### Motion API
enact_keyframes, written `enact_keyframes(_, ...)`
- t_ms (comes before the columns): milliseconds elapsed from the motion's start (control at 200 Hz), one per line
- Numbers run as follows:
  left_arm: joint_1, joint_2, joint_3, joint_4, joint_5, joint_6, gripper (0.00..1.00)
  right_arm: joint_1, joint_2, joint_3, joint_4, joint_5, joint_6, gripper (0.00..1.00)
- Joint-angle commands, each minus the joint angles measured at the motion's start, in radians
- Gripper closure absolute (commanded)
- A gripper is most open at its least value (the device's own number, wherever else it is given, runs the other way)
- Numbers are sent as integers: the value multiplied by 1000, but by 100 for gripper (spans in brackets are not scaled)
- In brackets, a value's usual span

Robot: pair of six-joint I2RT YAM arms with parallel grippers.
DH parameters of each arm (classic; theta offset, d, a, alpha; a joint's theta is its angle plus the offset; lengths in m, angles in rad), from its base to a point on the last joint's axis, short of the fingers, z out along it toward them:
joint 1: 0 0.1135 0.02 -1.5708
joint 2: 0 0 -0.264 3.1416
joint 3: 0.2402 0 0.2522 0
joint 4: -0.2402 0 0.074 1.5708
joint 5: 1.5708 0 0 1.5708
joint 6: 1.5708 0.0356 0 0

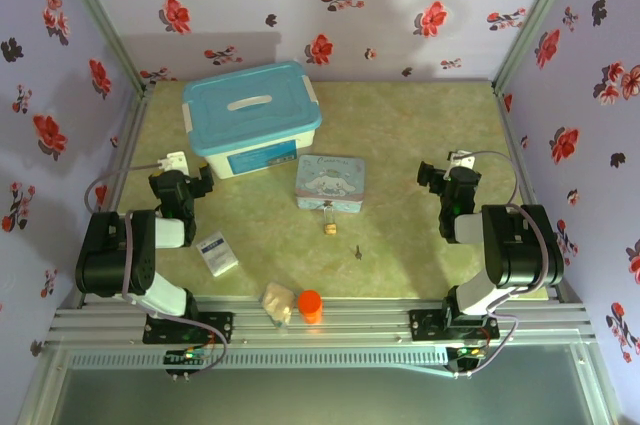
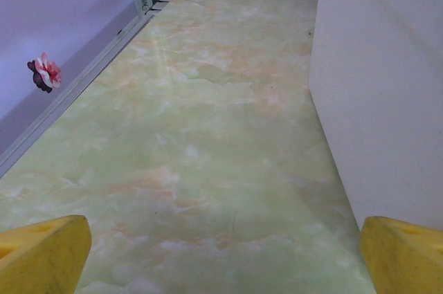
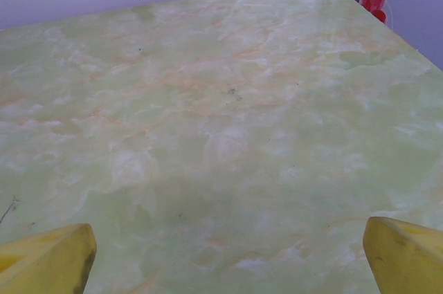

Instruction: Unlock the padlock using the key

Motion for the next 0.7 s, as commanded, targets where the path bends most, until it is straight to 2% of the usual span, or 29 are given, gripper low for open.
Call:
enact_keyframes(0,-16,-33,-10,32,13,25,0,-7,-7,25,-16,-18,-26,1)
enact_keyframes(95,-16,-106,-19,-13,-11,18,0,-7,-59,43,-89,-42,-36,1)
enact_keyframes(260,-19,-265,22,-214,-17,4,0,-5,-177,69,-249,-40,-20,1)
enact_keyframes(355,-19,-359,85,-419,-49,-106,0,-5,-263,138,-480,6,95,1)
enact_keyframes(455,-18,-441,153,-609,-45,-268,0,-5,-347,196,-669,-32,183,1)
enact_keyframes(560,-17,-529,113,-565,99,-359,0,-13,-438,167,-696,-116,309,1)
enact_keyframes(650,-10,-600,51,-517,145,-526,0,-14,-504,122,-653,-234,450,1)
enact_keyframes(695,-5,-624,29,-501,186,-549,0,-16,-521,103,-639,-257,515,1)
